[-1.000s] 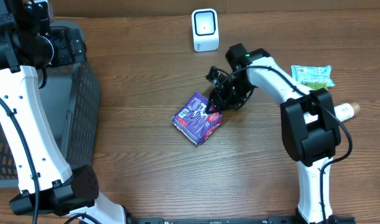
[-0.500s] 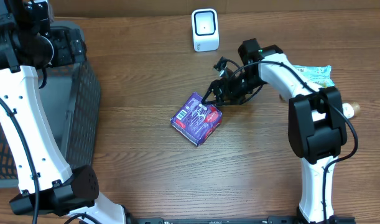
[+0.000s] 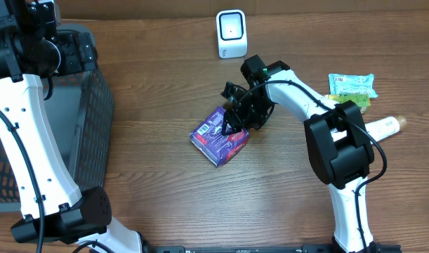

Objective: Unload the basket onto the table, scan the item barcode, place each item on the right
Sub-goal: 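Raise the liners pack and hold its barcode to the scanner face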

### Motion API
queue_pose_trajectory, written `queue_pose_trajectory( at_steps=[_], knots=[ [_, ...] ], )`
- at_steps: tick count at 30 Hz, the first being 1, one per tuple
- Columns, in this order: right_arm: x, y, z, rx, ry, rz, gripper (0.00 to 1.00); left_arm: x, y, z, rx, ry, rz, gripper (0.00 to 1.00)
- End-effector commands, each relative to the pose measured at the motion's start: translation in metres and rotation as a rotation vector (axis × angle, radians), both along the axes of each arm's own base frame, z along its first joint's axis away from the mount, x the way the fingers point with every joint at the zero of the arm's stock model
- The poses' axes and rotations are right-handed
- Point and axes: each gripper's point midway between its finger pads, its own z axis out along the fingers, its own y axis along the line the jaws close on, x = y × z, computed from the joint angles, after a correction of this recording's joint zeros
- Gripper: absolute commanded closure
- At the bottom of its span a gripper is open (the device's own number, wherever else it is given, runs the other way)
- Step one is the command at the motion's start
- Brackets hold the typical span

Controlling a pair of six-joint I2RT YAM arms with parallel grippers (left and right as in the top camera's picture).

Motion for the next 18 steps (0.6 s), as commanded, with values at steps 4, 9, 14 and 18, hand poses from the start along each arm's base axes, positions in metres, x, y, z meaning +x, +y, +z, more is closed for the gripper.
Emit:
queue_pose_trajectory(
  at_steps=[4, 9, 14, 18],
  knots=[
    [-0.004, 0.005, 0.0, 0.035, 0.09, -0.063, 0.55, 0.0, -0.004, 0.003, 0.005, -0.01, -0.025, 0.0],
    [-0.009, 0.01, 0.006, 0.066, 0.138, -0.082, 0.66, 0.0, -0.004, 0.003, 0.005, -0.01, -0.025, 0.0],
    [-0.008, 0.008, 0.007, 0.062, 0.166, -0.12, 0.73, 0.0, -0.005, 0.003, 0.005, -0.01, -0.025, 0.0],
    [-0.002, 0.003, 0.015, 0.069, 0.192, -0.159, 0.78, 0.0, -0.004, 0.003, 0.005, -0.01, -0.025, 0.0]
  ],
)
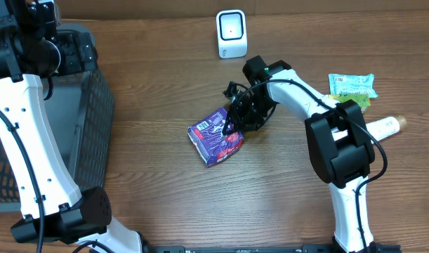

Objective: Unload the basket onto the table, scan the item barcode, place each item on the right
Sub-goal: 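Raise the liners pack and hold its barcode to the scanner face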

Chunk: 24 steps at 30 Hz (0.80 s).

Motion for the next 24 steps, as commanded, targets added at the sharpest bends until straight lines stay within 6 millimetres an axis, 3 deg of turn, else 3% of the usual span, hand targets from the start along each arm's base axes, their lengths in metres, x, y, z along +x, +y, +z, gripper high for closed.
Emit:
queue_pose_trajectory(
  at_steps=[1, 8, 15, 24],
  knots=[
    [0.009, -0.005, 0.006, 0.022, 0.039, -0.052, 0.79, 0.0, -0.005, 0.003, 0.005, -0.01, -0.025, 0.0],
    [0.032, -0.009, 0.046, 0.055, -0.046, -0.078, 0.88, 0.0, -0.004, 0.003, 0.005, -0.01, -0.025, 0.0],
    [0.053, -0.014, 0.13, 0.077, -0.251, -0.091, 0.96, 0.0, -0.005, 0.003, 0.005, -0.01, -0.025, 0.01],
    [0.071, -0.045, 0.244, -0.029, -0.564, -0.253, 0.96, 0.0, -0.005, 0.003, 0.005, -0.009, -0.025, 0.0]
  ],
)
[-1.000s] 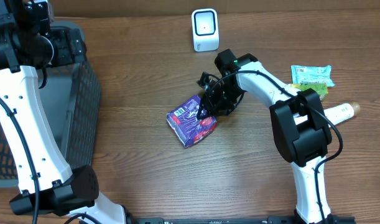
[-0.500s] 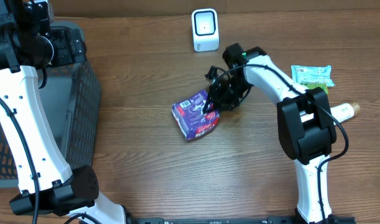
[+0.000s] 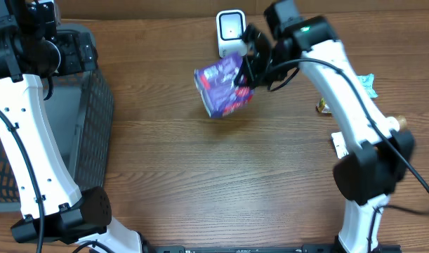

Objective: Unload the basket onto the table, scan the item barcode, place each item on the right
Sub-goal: 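Raise the liners pack and hold its barcode to the scanner face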

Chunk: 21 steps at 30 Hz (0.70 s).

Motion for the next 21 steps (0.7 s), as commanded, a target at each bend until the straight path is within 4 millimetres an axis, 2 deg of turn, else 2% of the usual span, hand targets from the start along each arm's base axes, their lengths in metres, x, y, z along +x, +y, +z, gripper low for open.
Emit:
queue_pose_trajectory(
  at_steps=[1, 4, 8, 12, 17, 21],
  knots=[
    [0.006, -0.019, 0.069, -0.017, -0.192, -0.109, 0.96, 0.0, -0.005, 0.003, 0.005, -0.01, -0.025, 0.0],
    [0.011, -0.031, 0.095, -0.04, -0.29, -0.173, 0.96, 0.0, -0.005, 0.003, 0.005, -0.01, -0.025, 0.0],
    [0.012, -0.034, 0.127, -0.006, -0.396, -0.191, 0.96, 0.0, -0.005, 0.003, 0.005, -0.01, -0.025, 0.0],
    [0.013, -0.034, 0.14, 0.015, -0.44, -0.195, 0.96, 0.0, -0.005, 0.003, 0.005, -0.01, -0.025, 0.0],
    [0.021, -0.038, 0.143, -0.01, -0.477, -0.228, 0.96, 0.0, -0.004, 0.003, 0.005, -0.01, -0.025, 0.0],
    [0.049, -0.084, 0.144, -0.264, -0.596, -0.497, 0.96, 0.0, -0.005, 0.003, 0.005, -0.01, -0.025, 0.0]
  ],
)
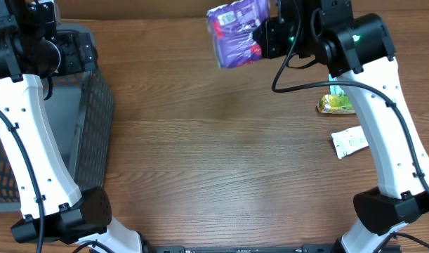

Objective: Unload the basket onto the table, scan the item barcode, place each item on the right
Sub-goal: 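Raise the liners pack and hold its barcode to the scanner face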

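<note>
A purple snack package [235, 29] is held up high near the camera at the top centre, and my right gripper [265, 35] is shut on its right side. The package looks large and tilted, and a white label shows on its upper edge. The white barcode scanner is hidden behind the raised package. My left arm [31, 119] stands along the left edge. Its dark wrist end [63, 49] sits over the basket, and the fingers cannot be made out.
A black mesh basket [91, 133] takes up the left side. At the right lie a yellow-green packet [335, 105] and a white packet [351, 143], under and beside the right arm. A brown wooden table [214, 161] spans the view.
My right gripper has risen further with the purple package and shifted slightly right. The package now covers the scanner, which showed beside it before. A white packet now shows fully at the right.
The purple package lay on the table with my right gripper closed on its right end. It was then dragged and tilted a little left, then held in the air in front of the scanner, and now sits higher, over the scanner. The left arm never moved.
</note>
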### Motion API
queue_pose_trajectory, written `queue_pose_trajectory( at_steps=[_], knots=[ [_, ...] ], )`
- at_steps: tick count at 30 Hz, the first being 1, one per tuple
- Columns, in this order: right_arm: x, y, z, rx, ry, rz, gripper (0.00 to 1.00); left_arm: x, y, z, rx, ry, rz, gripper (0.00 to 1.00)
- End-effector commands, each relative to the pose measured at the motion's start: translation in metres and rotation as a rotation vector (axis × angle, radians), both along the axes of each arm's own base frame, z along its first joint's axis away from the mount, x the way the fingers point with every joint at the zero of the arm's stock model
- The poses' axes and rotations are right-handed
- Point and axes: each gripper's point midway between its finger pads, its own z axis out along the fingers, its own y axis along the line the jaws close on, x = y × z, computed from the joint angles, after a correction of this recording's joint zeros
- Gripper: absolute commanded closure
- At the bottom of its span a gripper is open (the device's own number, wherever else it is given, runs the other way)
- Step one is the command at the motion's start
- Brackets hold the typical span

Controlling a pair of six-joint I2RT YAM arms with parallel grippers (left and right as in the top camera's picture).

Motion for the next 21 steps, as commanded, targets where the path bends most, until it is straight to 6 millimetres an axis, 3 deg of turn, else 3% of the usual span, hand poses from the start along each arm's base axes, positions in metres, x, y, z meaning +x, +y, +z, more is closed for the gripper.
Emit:
queue_pose_trajectory(
  at_steps=[1, 4, 10, 15, 21],
  knots=[
    [0.021, -0.052, 0.029, -0.193, -0.175, -0.328, 0.96, 0.0, -0.005, 0.003, 0.004, -0.009, -0.025, 0.01],
    [0.038, -0.079, 0.048, -0.355, -0.324, -0.522, 0.96, 0.0, -0.004, 0.003, 0.005, -0.009, -0.025, 0.0],
    [0.08, -0.096, 0.066, -0.611, -0.519, -0.659, 0.96, 0.0, -0.005, 0.003, 0.004, -0.009, -0.025, 0.0],
    [0.119, -0.08, 0.049, -0.894, -0.592, -0.585, 0.96, 0.0, -0.004, 0.003, 0.004, -0.009, -0.024, 0.01],
    [0.157, -0.047, 0.004, -1.186, -0.612, -0.387, 0.96, 0.0, -0.005, 0.003, 0.005, -0.009, -0.025, 0.0]
  ],
)
